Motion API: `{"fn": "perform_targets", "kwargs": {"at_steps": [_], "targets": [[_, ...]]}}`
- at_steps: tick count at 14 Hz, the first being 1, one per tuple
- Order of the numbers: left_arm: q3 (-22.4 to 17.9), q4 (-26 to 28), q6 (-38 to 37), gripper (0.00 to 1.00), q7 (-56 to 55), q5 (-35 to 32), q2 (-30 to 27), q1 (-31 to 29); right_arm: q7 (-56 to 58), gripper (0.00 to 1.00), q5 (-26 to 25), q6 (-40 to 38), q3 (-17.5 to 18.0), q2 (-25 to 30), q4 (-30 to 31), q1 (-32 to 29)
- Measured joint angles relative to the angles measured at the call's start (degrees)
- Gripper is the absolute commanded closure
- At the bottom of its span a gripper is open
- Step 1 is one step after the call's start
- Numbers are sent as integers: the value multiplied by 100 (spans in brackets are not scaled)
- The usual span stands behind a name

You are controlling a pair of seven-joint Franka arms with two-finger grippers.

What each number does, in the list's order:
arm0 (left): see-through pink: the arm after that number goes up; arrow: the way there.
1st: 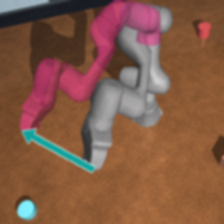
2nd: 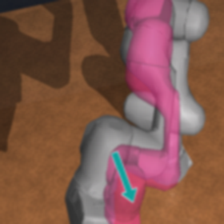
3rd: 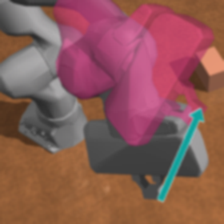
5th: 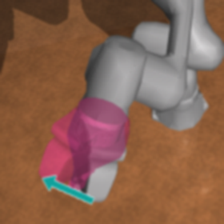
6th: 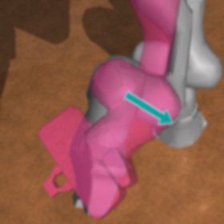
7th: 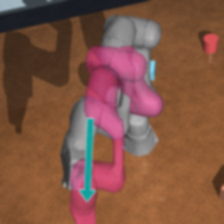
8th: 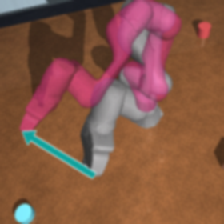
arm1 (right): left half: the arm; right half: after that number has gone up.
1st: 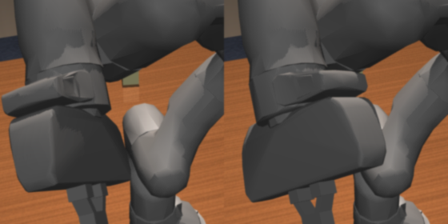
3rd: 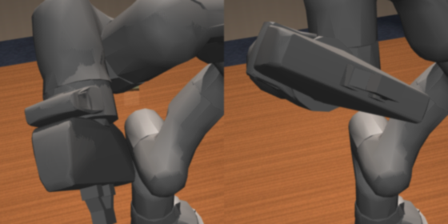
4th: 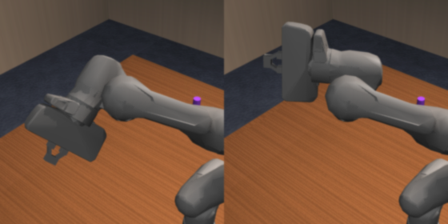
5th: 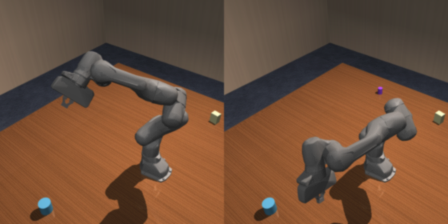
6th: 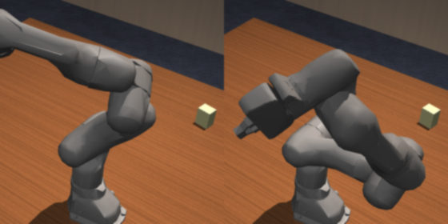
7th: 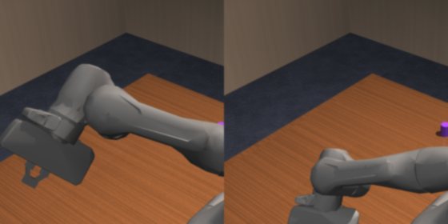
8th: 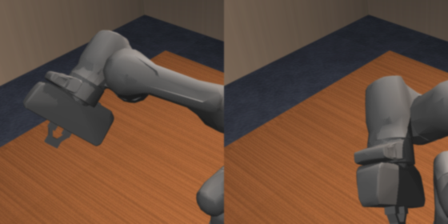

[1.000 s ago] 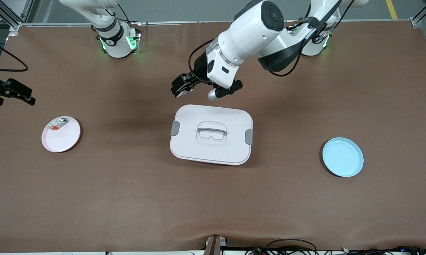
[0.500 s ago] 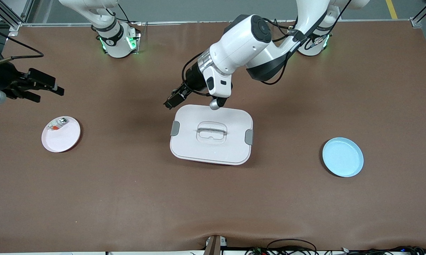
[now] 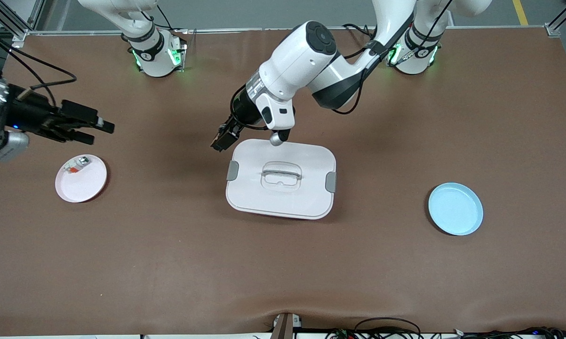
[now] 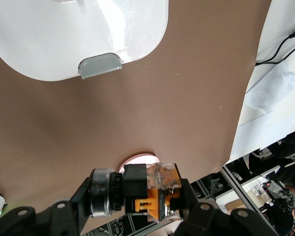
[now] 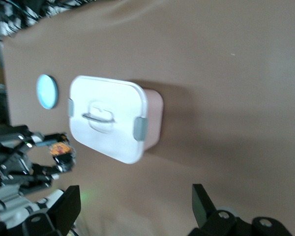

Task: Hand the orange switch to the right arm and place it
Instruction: 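Hold the switch with the left gripper while the right gripper reaches it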

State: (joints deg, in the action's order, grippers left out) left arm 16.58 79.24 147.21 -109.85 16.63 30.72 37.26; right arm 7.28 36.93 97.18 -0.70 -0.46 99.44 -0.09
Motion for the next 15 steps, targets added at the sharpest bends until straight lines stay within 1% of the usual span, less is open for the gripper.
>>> {"fn": "perform_targets", "kwargs": {"at_steps": [2,5,10,13,15], "targets": [[-65,-67,11,79,-152,0,13,59,10,0,126,593,19,177,469,368],[-97,-123,11,79,-182,0,13,58,62,0,613,1344,41,351,933,862],[-103,-130,11,79,-186,0,13,58,715,0,1371,2264,38,472,1575,1195],[-103,-141,11,79,-186,0,13,59,782,0,1767,2943,42,565,1887,1618],[-103,-153,11,79,-186,0,13,59,782,0,2004,3301,45,593,1992,1888]]}}
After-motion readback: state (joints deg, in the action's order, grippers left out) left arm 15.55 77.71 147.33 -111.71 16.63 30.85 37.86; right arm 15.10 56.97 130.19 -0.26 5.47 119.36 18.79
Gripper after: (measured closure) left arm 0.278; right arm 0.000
